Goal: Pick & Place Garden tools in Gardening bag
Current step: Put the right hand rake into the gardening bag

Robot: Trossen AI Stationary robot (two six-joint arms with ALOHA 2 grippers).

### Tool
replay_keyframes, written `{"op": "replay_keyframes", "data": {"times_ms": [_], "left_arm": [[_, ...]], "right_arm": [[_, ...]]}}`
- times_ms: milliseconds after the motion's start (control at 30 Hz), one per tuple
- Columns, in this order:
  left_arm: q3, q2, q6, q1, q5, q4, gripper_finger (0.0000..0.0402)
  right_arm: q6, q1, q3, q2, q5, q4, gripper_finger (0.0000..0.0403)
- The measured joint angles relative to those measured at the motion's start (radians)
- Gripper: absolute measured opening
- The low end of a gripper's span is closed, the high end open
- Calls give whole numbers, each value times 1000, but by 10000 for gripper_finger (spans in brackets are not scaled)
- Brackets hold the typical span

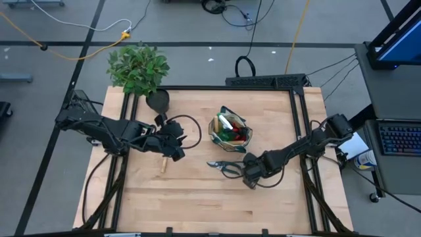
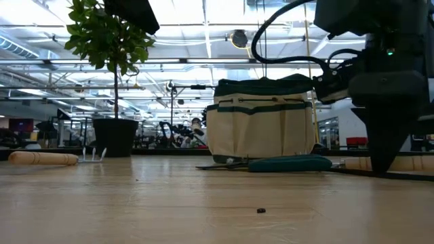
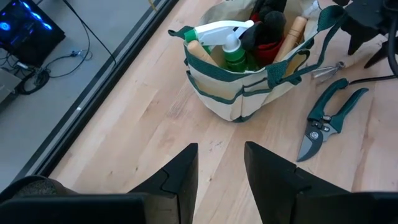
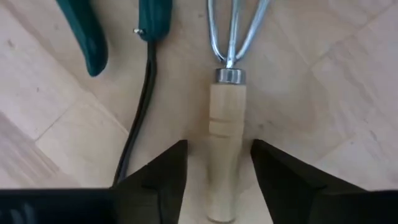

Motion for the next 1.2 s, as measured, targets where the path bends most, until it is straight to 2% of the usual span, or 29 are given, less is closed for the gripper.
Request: {"op": "replay_keyframes", "data": {"times_ms": [300, 500, 700, 867, 1067, 1133, 1200], "left_arm": [[0, 0, 0, 0, 1, 1, 136], [0, 0, 0, 0, 1, 2, 136], [0, 0, 0, 0, 1, 2, 136], [0, 0, 0, 0, 1, 2, 136], [0, 0, 1, 0, -2, 2, 136], [0, 0, 1, 0, -2, 3, 136], [0, 0, 0, 0, -2, 2, 136]], "right_arm": [[-119, -1, -11, -3, 1, -3, 58], [-160, -8, -16, -73, -1, -13, 58], [-238, -14, -14, -271, 107, 14, 58], [-499, -26, -13, -421, 190, 175, 58], [-966, -93, -13, -492, 386, 492, 58], [-1116, -135, -13, -484, 382, 593, 58], [-1212, -187, -13, -463, 329, 675, 58]]}}
